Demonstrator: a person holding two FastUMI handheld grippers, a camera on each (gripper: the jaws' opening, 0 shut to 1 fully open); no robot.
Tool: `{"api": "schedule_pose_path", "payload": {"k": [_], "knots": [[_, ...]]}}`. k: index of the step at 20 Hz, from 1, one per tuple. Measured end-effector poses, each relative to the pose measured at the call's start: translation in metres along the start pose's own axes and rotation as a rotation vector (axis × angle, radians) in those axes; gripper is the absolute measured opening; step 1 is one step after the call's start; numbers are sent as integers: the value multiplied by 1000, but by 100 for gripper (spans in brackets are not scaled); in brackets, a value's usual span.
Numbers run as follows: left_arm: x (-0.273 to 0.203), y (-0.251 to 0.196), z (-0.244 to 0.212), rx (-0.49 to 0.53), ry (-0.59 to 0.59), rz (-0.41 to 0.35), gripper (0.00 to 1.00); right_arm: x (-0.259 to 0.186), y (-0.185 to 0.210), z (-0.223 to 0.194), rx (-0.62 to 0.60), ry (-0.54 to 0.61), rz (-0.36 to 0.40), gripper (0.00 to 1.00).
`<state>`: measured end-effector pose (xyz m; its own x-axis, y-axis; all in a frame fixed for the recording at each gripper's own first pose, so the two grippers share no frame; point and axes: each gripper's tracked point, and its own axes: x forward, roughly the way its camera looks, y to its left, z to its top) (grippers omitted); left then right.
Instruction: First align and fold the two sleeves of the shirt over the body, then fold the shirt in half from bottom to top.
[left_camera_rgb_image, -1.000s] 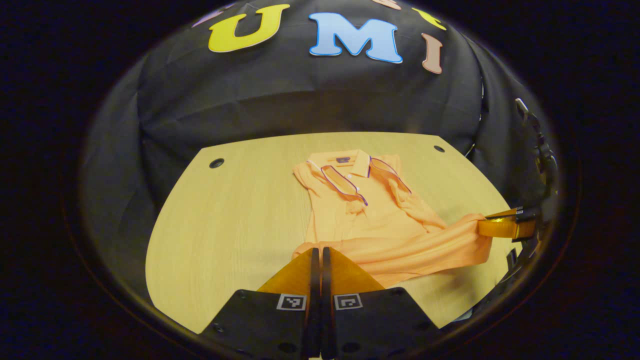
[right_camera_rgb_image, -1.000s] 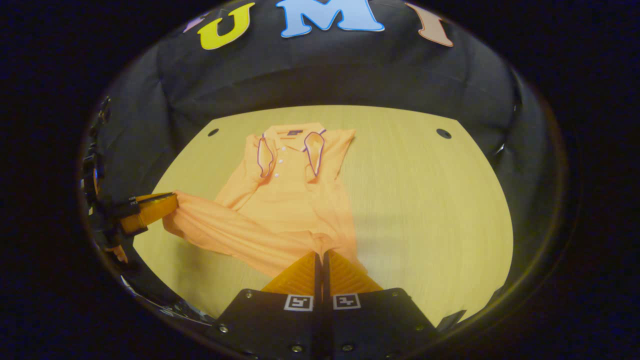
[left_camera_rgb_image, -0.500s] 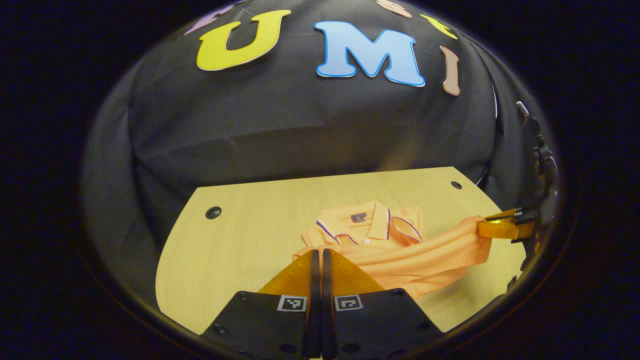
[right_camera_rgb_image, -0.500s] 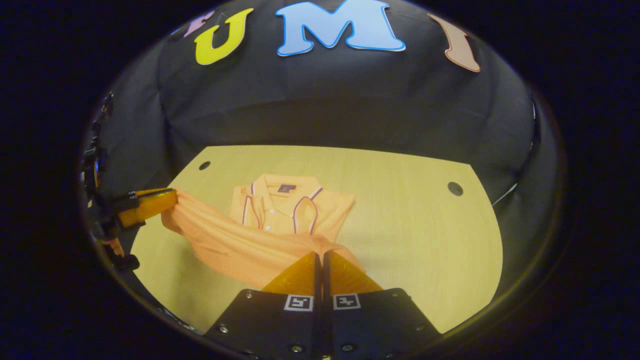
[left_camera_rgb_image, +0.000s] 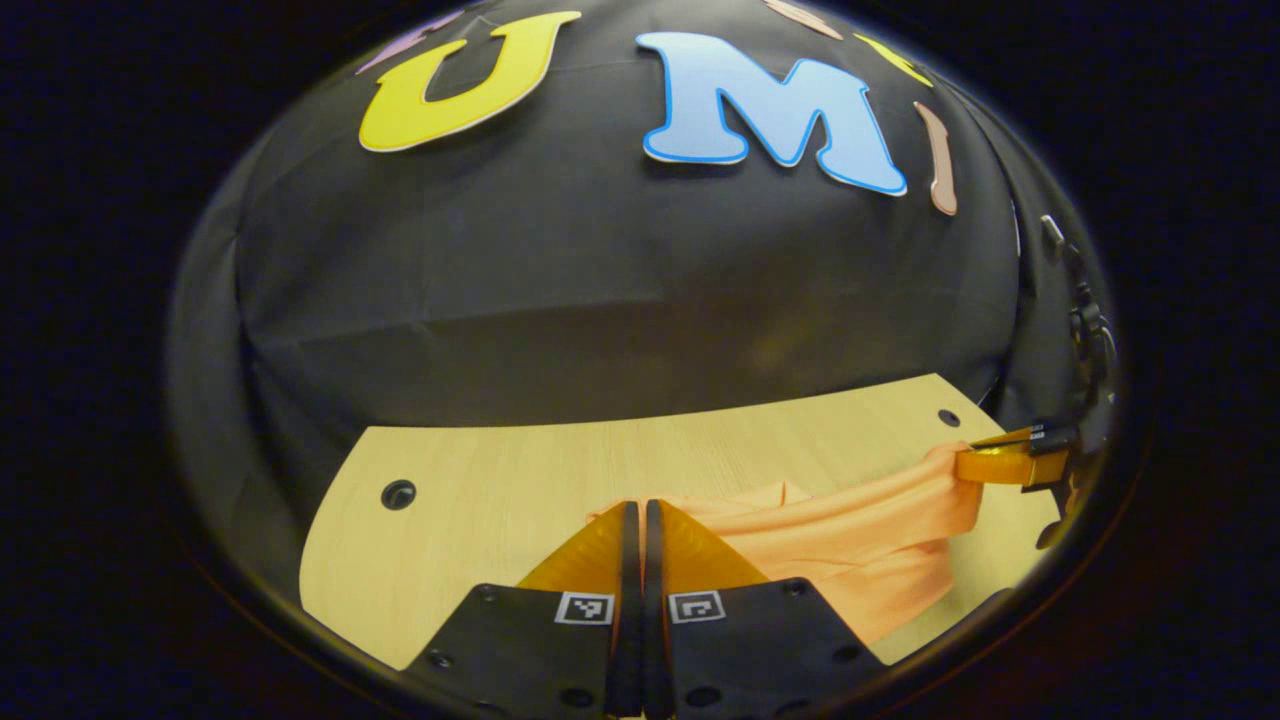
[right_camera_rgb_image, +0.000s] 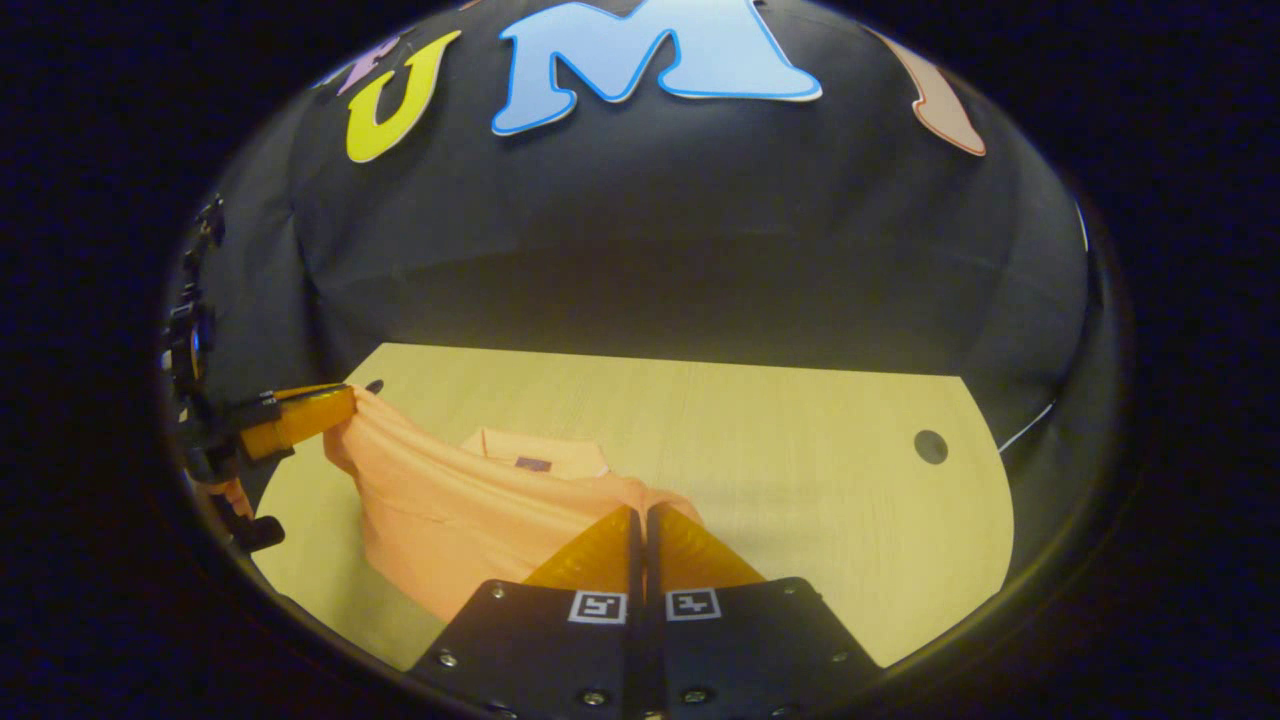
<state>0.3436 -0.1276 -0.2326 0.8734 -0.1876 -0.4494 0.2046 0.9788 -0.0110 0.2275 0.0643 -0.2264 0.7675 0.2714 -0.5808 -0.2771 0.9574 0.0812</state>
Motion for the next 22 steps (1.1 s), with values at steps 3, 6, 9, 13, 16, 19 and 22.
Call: {"api": "schedule_pose_path", "payload": {"k": [3,6,9,13,16,19,22], "knots": [[29,5,0,-9,-26,-1,6,25,-9,10,25,-37,8,0],[52,10,-4,-11,-50,0,6,55,-15,16,38,-67,20,0],[70,17,-12,-20,-67,3,6,77,-16,16,31,-92,27,0],[87,28,-24,-37,-77,11,7,102,-12,8,11,-95,37,0],[95,35,-40,-63,-58,17,6,111,-10,-1,12,-85,42,0],[100,36,-50,-70,-41,11,6,115,-12,-3,7,-77,28,0],[99,49,-48,-34,-37,69,31,112,-18,-9,13,-43,-4,8]]}}
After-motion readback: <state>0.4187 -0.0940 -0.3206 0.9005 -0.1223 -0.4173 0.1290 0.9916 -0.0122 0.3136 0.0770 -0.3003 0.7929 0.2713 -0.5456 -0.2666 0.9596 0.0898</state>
